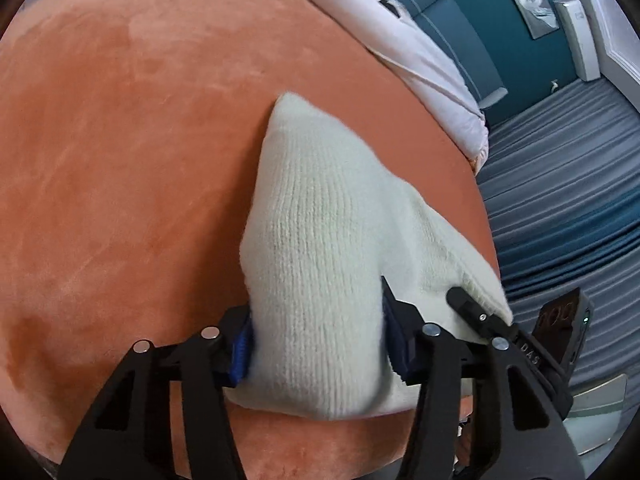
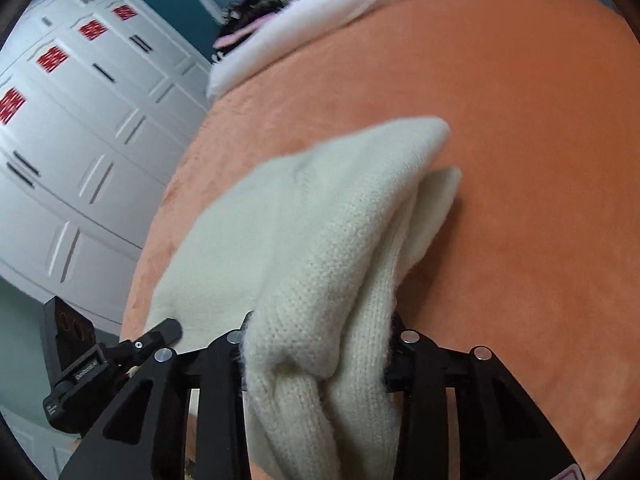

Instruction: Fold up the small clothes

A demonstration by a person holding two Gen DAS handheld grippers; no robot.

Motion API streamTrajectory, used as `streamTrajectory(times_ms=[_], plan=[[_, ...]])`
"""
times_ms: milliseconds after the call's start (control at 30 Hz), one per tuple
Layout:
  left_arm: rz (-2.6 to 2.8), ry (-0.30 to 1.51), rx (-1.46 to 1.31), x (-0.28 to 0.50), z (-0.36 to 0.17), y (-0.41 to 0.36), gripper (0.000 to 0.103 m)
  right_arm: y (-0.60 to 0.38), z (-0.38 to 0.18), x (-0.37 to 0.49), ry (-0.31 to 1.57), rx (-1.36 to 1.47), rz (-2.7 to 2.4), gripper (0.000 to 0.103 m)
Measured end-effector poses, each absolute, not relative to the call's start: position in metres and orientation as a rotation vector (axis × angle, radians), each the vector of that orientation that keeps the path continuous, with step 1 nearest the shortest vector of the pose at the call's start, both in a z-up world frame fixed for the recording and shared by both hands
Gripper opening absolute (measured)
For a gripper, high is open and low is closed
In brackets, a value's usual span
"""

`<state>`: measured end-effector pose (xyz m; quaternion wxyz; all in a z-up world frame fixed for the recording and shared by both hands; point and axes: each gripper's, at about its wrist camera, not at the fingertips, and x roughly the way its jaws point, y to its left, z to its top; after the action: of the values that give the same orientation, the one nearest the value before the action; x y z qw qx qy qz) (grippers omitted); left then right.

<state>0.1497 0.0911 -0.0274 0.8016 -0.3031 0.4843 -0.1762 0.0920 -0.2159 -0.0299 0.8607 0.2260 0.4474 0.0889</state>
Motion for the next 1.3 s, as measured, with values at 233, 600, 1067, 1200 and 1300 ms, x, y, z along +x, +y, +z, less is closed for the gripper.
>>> streamTrajectory(times_ms=[233,600,1067,1200,1300], plan=[[-0.324,1.169,-0.578,0.16,-0.076,0.083,0.062,-0.229,-0.081,0.099,1.109,0.447,0.13,0.05],[-0.156,1.034,-0.215,0.128,-0.023,0.065,0.074,-0.214,0.001,0.017,0.885,0.261,0.052,0.043],[-0.093,0.983,-0.113,0.072,0.008,0.049,0.084,-0.213,0.038,-0.009,0.882,0.204,-0.08,0.036],[-0.093,0.958,-0.038,0.049,0.013,0.031,0.086,-0.213,0.037,-0.029,0.885,0.242,-0.128,0.045],[-0.088,0.972,-0.016,0.035,0.012,0.022,0.088,-0.209,0.032,-0.042,0.896,0.252,-0.152,0.053]])
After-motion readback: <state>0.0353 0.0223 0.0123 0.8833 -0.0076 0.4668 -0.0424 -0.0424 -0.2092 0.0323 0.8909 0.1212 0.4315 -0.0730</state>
